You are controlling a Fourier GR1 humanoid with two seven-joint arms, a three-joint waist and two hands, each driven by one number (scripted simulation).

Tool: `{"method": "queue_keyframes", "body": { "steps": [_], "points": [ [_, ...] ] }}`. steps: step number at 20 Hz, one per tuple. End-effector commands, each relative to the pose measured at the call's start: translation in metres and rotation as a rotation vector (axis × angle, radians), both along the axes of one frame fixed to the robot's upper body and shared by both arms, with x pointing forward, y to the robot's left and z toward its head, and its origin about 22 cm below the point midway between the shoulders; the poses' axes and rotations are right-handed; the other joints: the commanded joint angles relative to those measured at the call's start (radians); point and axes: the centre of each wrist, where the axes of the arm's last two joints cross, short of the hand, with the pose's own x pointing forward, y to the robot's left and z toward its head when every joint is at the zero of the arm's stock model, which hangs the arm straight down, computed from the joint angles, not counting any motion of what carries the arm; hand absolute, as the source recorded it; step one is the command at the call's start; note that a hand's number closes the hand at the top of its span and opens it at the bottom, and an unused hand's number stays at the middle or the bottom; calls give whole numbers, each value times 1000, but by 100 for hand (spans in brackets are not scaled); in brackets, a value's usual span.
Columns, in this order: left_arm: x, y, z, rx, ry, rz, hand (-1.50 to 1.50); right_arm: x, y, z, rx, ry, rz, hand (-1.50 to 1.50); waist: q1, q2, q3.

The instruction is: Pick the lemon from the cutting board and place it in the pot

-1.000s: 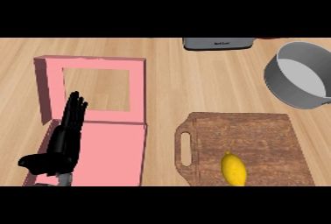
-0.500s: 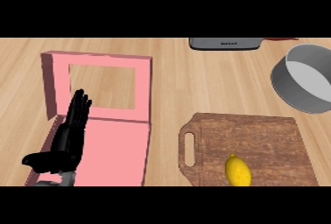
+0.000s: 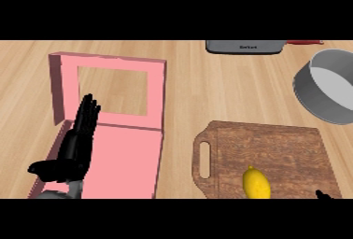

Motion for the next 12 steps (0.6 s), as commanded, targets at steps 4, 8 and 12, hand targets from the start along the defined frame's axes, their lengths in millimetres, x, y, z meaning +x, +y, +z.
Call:
{"method": "queue_keyframes", "body": {
  "steps": [4,8,12],
  "points": [
    [-11,4,-9,-11,-1,-8,0,27,32,-9,-211,97,-32,-150,1,-4,2],
    [14,0,8,-22,6,-2,0,46,54,-28,-212,117,1,-150,-10,-6,3],
    [5,-2,-4,-4,-4,4,0,50,70,-38,-206,108,14,-150,-13,-7,3]
  ]
}}
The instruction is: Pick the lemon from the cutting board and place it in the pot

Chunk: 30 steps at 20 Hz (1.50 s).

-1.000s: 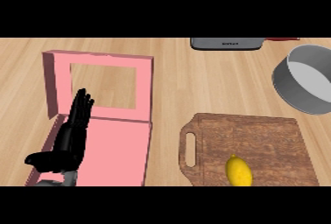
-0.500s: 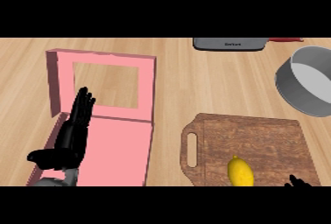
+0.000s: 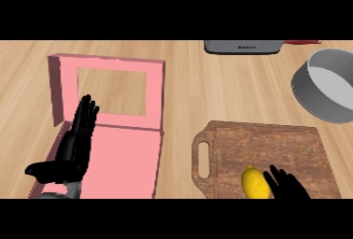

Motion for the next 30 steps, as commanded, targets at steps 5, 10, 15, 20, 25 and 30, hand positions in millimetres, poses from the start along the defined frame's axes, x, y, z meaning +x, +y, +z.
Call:
{"method": "queue_keyframes", "body": {
  "steps": [5,10,15,20,25,30],
  "points": [
    [5,-15,-3,5,-6,-15,0,32,3,-2,-35,10,-14,-150,-3,0,1],
    [12,1,-5,-19,8,11,0,33,7,-39,-14,4,-14,-150,-5,-1,1],
    [9,6,7,3,7,7,0,16,13,-29,-36,-7,28,150,-7,-2,1],
    [-5,-17,2,-14,12,3,0,53,11,-22,-67,-209,13,150,-2,-2,1],
    [8,-7,-8,-5,-15,7,0,56,0,-47,-85,-218,38,150,-4,-1,1],
    [3,-11,-3,13,5,-23,0,81,8,-27,-147,38,213,150,17,5,0]
  ]
}}
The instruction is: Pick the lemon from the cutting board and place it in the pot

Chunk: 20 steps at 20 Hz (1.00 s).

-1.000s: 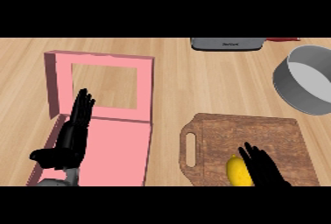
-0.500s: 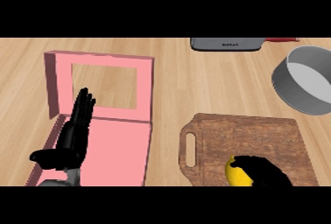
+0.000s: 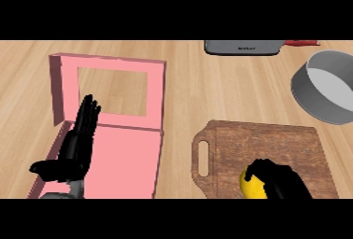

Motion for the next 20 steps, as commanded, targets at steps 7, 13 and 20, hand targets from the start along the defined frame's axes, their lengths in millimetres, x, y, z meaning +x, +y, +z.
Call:
{"method": "queue_keyframes", "body": {
  "steps": [7,13,20],
  "points": [
    [-5,4,6,4,-25,10,0,49,26,25,-111,173,180,150,0,5,9],
    [0,-14,-5,1,13,-11,0,21,22,62,20,-80,155,150,-13,4,9],
    [-4,14,5,14,17,8,0,-23,11,126,17,-305,26,150,-15,0,8]
  ]
}}
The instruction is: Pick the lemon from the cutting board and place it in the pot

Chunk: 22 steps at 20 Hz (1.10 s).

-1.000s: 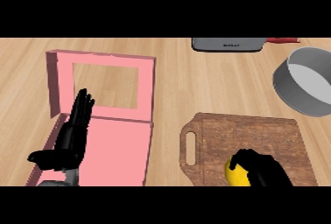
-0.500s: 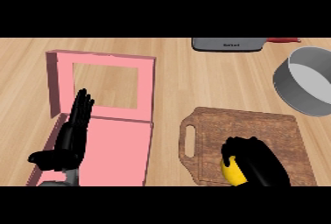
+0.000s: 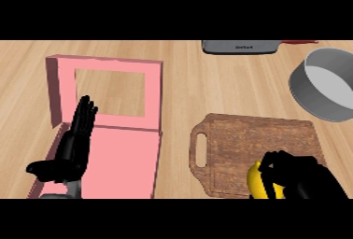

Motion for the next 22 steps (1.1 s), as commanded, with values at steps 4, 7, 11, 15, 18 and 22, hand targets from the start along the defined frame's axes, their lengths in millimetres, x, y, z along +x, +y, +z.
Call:
{"method": "queue_keyframes", "body": {
  "steps": [4,7,11,15,18,22],
  "points": [
    [2,-1,10,1,-9,-20,0,-14,-26,40,11,-125,-184,150,4,2,1],
    [-6,-7,11,-25,-11,4,0,-3,-37,45,25,-127,-257,150,8,3,1],
    [5,-10,10,1,0,-18,0,14,-42,70,62,-144,-333,150,11,3,1],
    [-4,-26,3,-16,-11,-7,0,47,-89,58,61,-128,-408,150,11,4,1],
    [4,-9,-6,-10,-13,-1,0,65,-126,66,83,-133,-452,150,11,5,1],
    [11,7,17,-6,-16,-13,0,77,-170,61,56,-125,-473,150,13,5,1]
  ]
}}
